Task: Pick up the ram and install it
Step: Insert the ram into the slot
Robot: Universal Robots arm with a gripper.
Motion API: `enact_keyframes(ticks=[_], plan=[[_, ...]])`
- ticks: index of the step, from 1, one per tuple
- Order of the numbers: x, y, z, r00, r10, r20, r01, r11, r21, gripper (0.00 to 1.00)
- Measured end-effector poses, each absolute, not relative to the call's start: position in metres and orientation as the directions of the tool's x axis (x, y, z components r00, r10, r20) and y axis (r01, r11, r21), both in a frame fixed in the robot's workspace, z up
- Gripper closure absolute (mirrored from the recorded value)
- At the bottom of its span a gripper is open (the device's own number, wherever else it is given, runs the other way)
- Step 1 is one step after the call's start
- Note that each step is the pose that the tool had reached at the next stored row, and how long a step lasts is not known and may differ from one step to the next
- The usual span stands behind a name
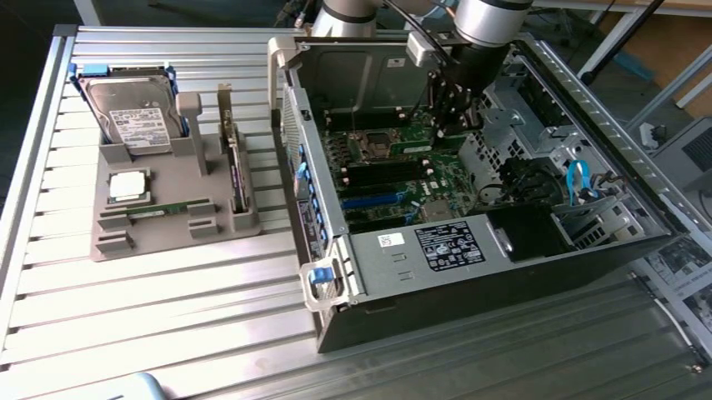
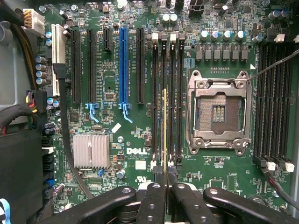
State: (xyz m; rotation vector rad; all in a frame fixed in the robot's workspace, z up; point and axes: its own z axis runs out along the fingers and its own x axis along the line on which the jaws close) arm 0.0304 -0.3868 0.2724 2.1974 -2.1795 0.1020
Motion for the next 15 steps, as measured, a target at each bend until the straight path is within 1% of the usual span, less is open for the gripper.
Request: enact_keyframes(ticks=[15], plan=[[0.0304, -0.3866, 0.2685, 0.008, -0.997, 0.08, -1.0, -0.009, -0.014, 0.88]])
